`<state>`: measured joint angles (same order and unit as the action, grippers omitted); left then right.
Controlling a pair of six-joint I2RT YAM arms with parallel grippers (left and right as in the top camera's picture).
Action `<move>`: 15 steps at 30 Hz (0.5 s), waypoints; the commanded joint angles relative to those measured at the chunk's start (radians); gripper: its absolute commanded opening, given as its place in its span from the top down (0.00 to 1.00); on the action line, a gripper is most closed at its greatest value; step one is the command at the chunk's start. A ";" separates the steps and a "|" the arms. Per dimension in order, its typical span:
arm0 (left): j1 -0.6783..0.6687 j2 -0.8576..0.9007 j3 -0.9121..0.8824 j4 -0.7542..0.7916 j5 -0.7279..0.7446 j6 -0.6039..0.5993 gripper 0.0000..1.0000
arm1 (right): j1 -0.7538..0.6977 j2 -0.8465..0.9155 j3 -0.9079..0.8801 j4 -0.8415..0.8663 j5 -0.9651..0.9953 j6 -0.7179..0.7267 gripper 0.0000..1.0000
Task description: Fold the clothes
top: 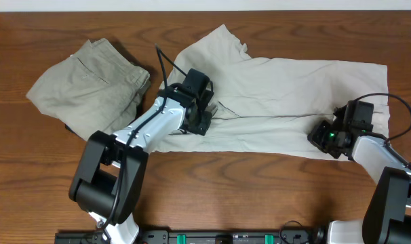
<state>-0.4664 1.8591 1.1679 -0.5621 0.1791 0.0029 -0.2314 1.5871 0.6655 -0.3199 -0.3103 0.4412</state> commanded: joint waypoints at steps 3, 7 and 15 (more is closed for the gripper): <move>0.002 0.017 -0.066 0.060 -0.045 0.000 0.94 | -0.001 0.042 -0.045 -0.021 0.184 0.011 0.92; 0.002 0.017 -0.108 0.098 -0.047 0.001 0.94 | -0.001 0.042 -0.045 -0.021 0.184 0.011 0.92; 0.008 0.017 -0.122 0.238 -0.166 0.048 0.94 | -0.001 0.042 -0.045 -0.021 0.183 0.011 0.92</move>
<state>-0.4656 1.8591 1.0588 -0.3431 0.0765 0.0132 -0.2314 1.5867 0.6655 -0.3195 -0.3103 0.4412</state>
